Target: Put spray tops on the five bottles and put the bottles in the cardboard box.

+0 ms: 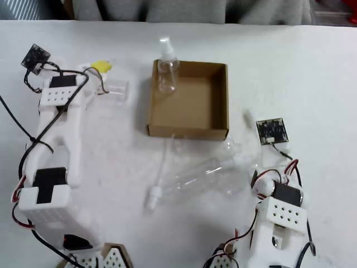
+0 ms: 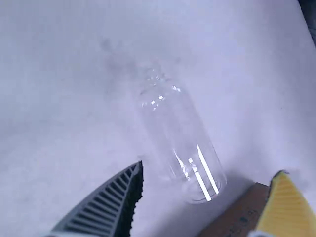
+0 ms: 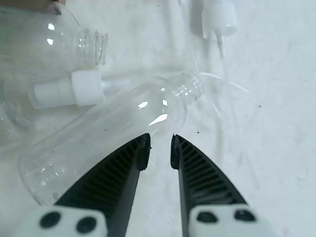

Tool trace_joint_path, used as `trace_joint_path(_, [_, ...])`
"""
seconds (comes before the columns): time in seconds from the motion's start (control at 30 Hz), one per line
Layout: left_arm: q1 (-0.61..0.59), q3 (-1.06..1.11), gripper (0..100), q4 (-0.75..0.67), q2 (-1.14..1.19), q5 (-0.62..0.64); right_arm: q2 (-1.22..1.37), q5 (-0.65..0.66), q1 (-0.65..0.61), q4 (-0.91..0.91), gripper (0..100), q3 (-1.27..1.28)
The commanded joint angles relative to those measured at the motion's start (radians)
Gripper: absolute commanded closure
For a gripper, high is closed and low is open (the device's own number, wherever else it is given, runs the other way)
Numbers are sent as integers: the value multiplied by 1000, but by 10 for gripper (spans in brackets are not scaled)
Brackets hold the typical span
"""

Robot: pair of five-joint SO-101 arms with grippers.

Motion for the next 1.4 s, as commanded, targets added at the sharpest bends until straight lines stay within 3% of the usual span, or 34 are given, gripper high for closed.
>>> trace_joint_path(0.0, [28, -98, 613, 20, 25, 23, 10, 12, 4, 1, 933, 17])
trace_joint_path(0.37, [4, -451, 610, 222, 335, 77, 10, 12, -38, 1, 933, 20])
trace_joint_path(0.67, [-22, -643, 612, 235, 558, 78, 10, 12, -38, 1, 933, 20])
trace_joint_path(0.87, [-24, -815, 613, 414, 674, 54, 10, 12, -38, 2, 933, 21])
trace_joint_path(1.0, [-2, -934, 681, 594, 720, -84, 10, 12, -38, 4, 933, 21])
trace_joint_path(1.2, [-5, -1080, 987, 783, 753, -342, 10, 12, -35, 4, 933, 21])
trace_joint_path(1.37, [16, -1085, 944, 876, 756, -712, 10, 12, -33, 4, 933, 21])
